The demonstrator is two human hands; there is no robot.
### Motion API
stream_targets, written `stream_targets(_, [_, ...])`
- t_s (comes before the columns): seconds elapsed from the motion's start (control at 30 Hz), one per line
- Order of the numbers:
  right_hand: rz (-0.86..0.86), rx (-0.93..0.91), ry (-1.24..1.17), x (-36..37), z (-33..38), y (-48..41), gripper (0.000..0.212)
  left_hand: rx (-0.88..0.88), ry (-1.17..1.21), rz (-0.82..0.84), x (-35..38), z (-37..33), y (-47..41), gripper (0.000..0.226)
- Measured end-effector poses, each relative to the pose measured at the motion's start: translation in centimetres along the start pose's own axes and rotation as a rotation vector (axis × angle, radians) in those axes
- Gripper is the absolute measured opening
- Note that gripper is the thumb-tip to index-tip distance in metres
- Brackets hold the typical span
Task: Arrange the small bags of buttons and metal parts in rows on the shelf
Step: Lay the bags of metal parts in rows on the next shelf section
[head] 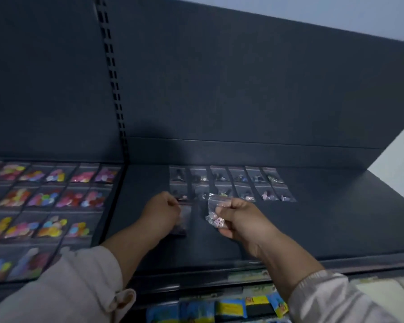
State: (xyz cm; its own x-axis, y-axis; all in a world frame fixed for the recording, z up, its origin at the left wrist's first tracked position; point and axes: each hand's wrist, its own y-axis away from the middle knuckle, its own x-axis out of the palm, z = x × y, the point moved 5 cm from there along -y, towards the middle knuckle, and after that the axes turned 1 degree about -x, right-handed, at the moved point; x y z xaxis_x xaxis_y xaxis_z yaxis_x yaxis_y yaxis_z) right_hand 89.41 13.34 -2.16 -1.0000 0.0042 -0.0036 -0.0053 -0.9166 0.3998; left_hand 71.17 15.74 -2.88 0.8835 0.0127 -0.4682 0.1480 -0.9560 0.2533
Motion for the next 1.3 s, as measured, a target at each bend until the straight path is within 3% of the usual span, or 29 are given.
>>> stream_targets(0.1, [0.063, 0.003, 0.000, -0.2, 0.4, -0.7, 0.014, 0.101, -0.185, -0.079, 0.0, -0.5, 0.5, 0.005])
stream_targets(0.2, [0.127, -0.021, -0.025, -0.1, 1.1, -1.0, 0.013, 0.266, -0.261, -0.151, -0.2, -2.4, 2.0, 0.011])
stream_targets(0.4, [0.190, -0.073, -0.117, 0.9, 2.5, -1.2, 0.008, 0.111, 0.085, 0.118, 0.7, -3.7, 3.8, 0.025])
stream_targets(0.93, [0.153, -0.038, -0.266, 1.3, 2.7, -0.5, 0.008, 0.135, 0.088, 0.062, 0.2, -3.0, 3.5, 0.023])
stream_targets(1.03, [0.108, -0.015, -0.154, 0.9, 2.2, -0.9, 0.010, 0.208, -0.066, 0.050, -0.2, -2.6, 3.2, 0.019])
stream_targets(1.17, [0.057, -0.003, 0.172, 0.5, 0.7, -2.0, 0.015, 0.311, -0.309, 0.015, -1.3, -1.9, 2.8, 0.009])
stream_targets(1.23, [0.025, -0.081, 0.361, 0.5, 0.4, -2.3, 0.008, 0.363, -0.413, -0.009, -1.5, -1.6, 2.7, 0.009])
stream_targets(1.3, [-0.060, -0.252, 0.675, 0.1, 0.8, -2.5, 0.024, 0.417, -0.486, -0.023, -1.4, -1.2, 2.6, 0.014])
